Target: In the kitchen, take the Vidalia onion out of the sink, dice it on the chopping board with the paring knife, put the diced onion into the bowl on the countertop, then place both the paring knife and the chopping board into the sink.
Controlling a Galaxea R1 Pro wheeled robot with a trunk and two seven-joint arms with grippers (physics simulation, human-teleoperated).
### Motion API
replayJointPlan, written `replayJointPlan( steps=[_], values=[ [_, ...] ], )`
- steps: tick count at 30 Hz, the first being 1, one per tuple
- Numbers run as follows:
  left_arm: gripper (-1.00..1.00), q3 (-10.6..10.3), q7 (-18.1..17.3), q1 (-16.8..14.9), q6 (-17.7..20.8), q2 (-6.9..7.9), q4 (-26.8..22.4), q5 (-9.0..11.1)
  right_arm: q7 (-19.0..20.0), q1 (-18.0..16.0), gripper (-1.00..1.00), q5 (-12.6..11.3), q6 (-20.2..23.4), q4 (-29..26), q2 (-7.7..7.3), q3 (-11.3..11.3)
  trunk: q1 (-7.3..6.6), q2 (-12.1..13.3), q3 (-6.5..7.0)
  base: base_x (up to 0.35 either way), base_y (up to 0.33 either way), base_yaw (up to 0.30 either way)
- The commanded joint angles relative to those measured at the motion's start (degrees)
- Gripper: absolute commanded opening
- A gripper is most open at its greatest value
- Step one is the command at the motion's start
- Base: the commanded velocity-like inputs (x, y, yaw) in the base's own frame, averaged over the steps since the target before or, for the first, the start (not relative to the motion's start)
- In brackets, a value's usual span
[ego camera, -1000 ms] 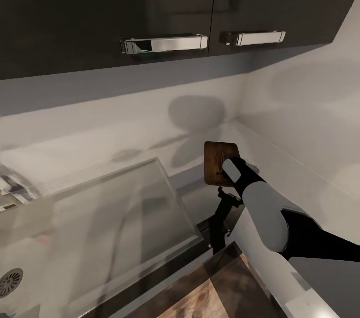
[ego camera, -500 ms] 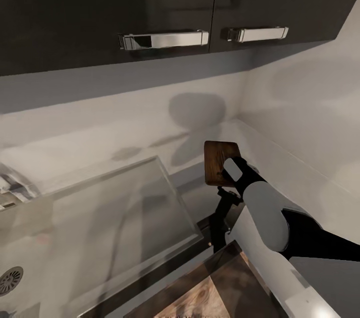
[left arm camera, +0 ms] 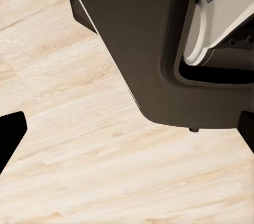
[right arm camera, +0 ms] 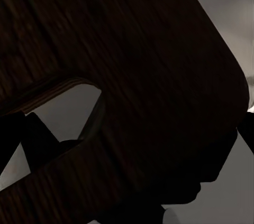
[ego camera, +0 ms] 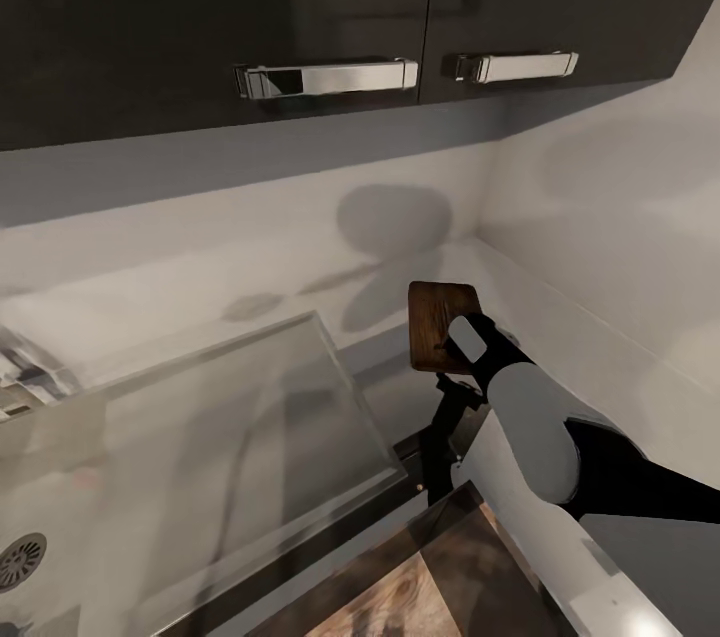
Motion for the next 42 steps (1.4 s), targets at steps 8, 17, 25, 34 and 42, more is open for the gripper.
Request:
replayJointPlan(
  steps=[8,17,25,34,42],
  values=[
    [1.00,0.0,0.0,0.0,-0.1,0.00,-0.1,0.4,-0.4,0.0,-1.00,0.1,0.5,0.6,-0.80,0.1,0.06,-0.1,-0.12,0.000,0.000,0.000],
    [1.00,0.0,0.0,0.0,-0.1,0.00,-0.1,0.4,-0.6,0.0,-1.00,0.1,0.5,0.6,-0.97,0.0,0.06,-0.1,-0.12,0.000,0.000,0.000],
    [1.00,-0.1,0.0,0.0,-0.1,-0.01,0.0,0.4,-0.7,0.0,-1.00,0.1,0.5,0.6,-0.97,0.0,0.06,-0.1,-0.11,0.000,0.000,0.000],
    [1.00,-0.1,0.0,0.0,-0.1,0.00,0.0,0.4,-0.8,0.0,-1.00,-0.1,0.6,0.0,-0.88,0.0,0.06,-0.1,0.54,-0.005,0.000,0.000],
    [1.00,-0.1,0.0,0.0,-0.1,0.00,0.0,0.4,-0.8,0.0,-1.00,-0.1,0.6,0.0,-0.88,0.0,0.06,-0.1,1.07,-0.254,0.000,0.000]
  ],
)
